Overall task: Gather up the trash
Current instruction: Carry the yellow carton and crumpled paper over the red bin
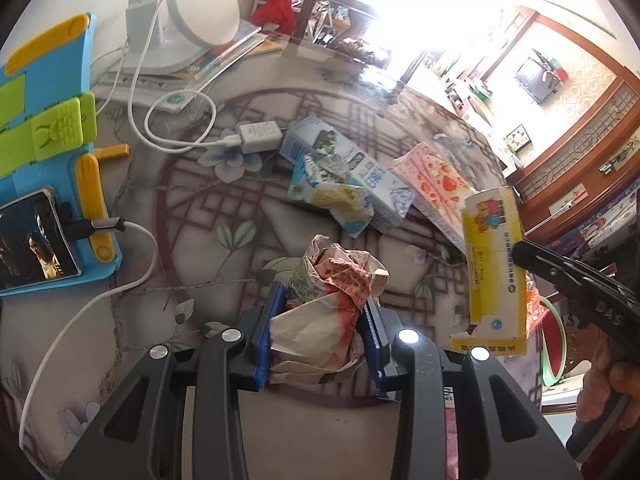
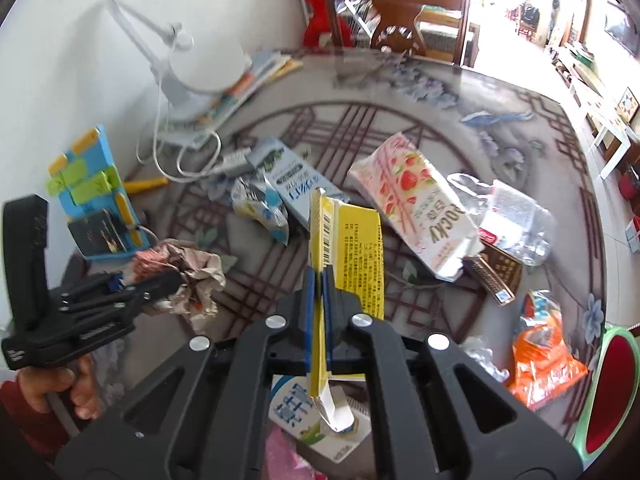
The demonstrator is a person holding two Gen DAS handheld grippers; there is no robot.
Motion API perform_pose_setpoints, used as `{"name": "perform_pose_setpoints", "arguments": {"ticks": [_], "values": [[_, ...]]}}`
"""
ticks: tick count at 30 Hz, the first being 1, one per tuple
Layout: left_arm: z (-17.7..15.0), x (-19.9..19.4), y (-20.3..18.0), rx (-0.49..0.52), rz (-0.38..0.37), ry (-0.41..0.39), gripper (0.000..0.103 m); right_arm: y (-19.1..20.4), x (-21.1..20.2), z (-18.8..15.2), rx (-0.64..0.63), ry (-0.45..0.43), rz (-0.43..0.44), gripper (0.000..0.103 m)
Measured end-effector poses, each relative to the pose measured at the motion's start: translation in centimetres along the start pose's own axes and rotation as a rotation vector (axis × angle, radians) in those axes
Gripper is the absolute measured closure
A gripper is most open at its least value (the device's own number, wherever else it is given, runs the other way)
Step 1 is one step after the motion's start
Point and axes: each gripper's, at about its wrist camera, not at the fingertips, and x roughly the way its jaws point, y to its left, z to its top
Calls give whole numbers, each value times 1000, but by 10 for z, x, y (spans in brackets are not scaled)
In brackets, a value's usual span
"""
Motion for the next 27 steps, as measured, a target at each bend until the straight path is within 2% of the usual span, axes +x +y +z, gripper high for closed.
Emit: {"name": "perform_pose_setpoints", "arguments": {"ticks": [12,20,27], "values": [[-11,-10,-41,70,-26,-9,69,-11,-44,-21,68,-79,33,98],[-14,-12,-67,81,7,-30,69,-33,-58,-35,95,-94,57,98],[-19,-21,-103,61,43,-86,69,-65,-74,-45,79,-94,88,98]]}}
